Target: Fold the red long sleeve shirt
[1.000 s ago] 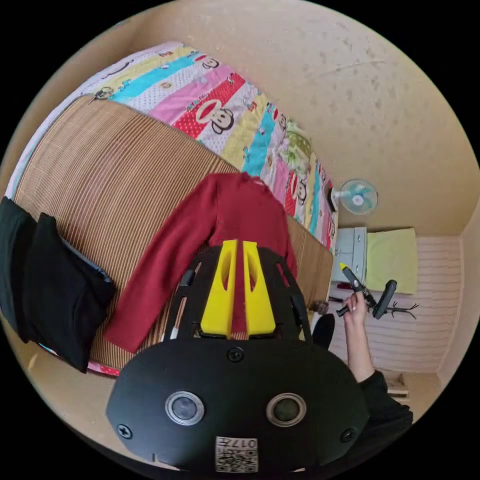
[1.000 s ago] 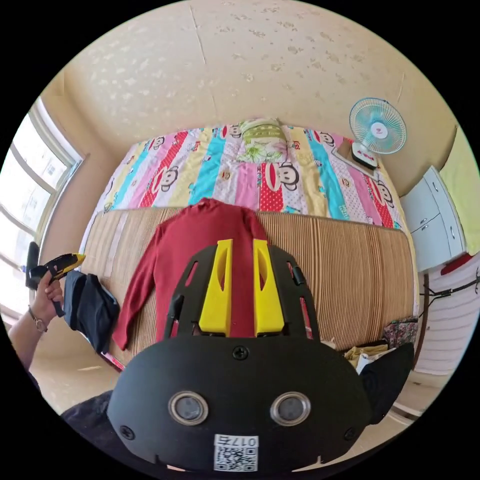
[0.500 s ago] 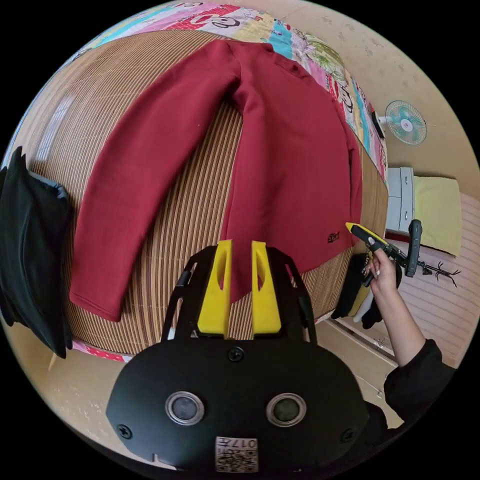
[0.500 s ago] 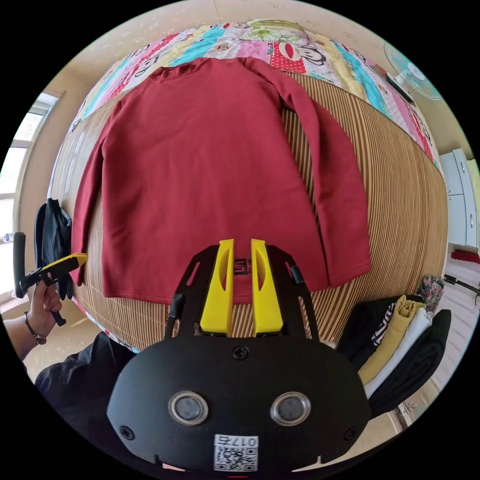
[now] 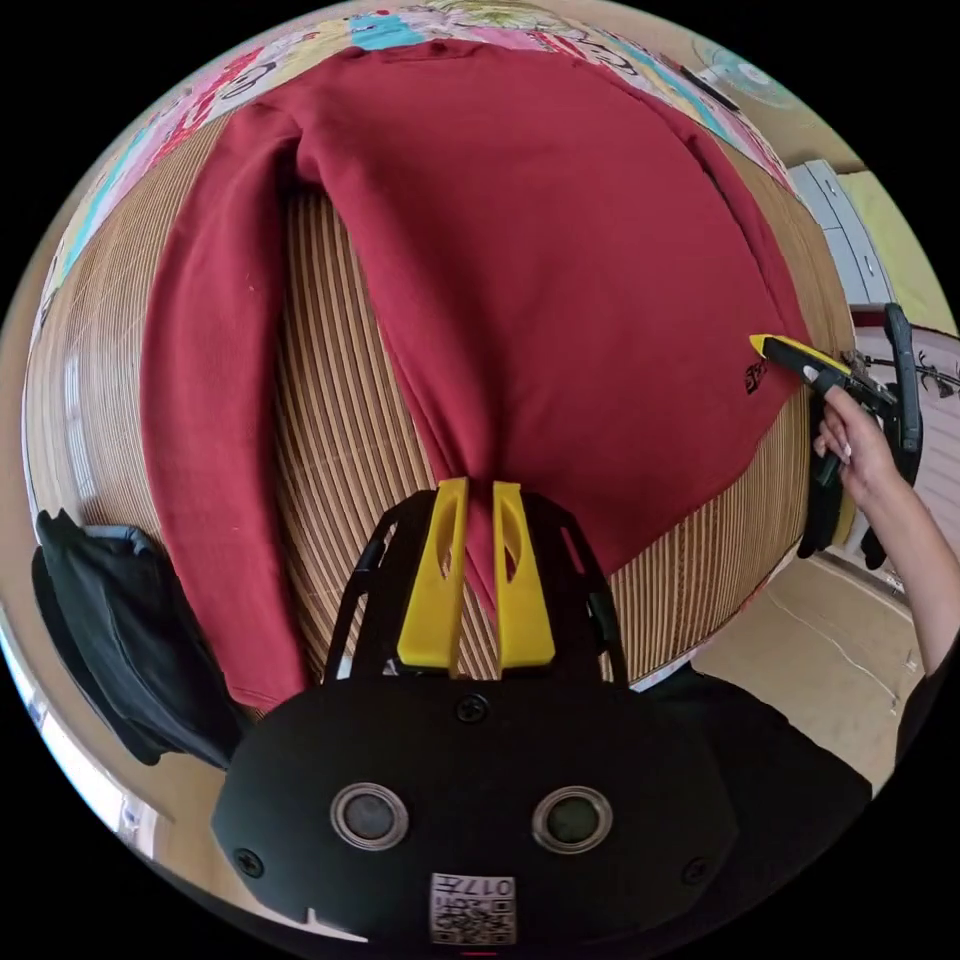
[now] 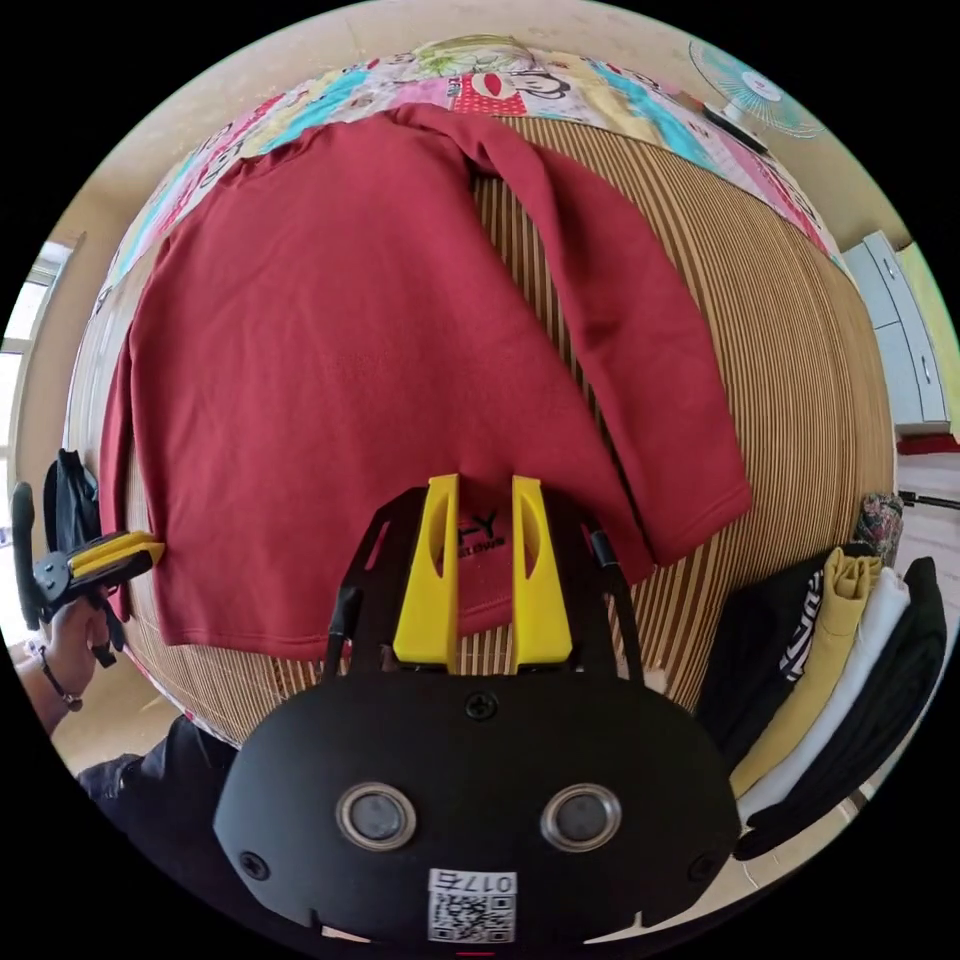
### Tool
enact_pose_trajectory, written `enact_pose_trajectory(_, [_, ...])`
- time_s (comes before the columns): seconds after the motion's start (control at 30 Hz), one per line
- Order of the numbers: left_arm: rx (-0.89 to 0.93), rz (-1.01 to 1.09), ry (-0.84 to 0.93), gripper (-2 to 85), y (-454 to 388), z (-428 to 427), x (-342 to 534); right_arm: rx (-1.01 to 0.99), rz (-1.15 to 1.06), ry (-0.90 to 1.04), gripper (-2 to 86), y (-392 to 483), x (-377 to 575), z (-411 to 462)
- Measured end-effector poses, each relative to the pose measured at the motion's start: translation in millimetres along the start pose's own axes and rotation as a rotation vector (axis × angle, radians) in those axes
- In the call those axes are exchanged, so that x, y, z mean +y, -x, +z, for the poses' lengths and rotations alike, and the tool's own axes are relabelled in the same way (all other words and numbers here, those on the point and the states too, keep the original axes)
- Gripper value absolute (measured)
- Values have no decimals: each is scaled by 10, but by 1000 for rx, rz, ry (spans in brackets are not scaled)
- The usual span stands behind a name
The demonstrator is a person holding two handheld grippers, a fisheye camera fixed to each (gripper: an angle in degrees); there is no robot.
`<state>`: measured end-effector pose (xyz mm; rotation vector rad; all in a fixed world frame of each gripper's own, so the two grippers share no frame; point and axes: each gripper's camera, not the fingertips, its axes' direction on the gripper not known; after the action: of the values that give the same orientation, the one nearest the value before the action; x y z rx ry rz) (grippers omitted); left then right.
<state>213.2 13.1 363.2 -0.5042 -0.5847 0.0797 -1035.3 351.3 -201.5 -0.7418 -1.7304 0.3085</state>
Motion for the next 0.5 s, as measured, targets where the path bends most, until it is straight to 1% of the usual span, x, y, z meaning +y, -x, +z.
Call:
enact_pose_trajectory(0.1, [14, -5, 51, 37, 226, -19, 135, 15, -68, 41, 79, -89, 186, 22])
enact_pose_trajectory(0.17, [24, -26, 76, 36, 347, -24, 250, 72, -152, 80, 74, -56, 408, 49])
enact_pose_trajectory(0.37, [-18, -91, 162, 39, 498, 22, 747, 154, -237, 142, 63, 61, 1168, 99])
enact_pose_trajectory(0.43, [15, -121, 190, 44, 567, 41, 888, 197, -256, 161, 59, 97, 1379, 120])
enact_pose_trajectory(0.5, [103, -227, 184, 52, 807, 30, 1092, 232, -259, 175, 54, 105, 1552, 132])
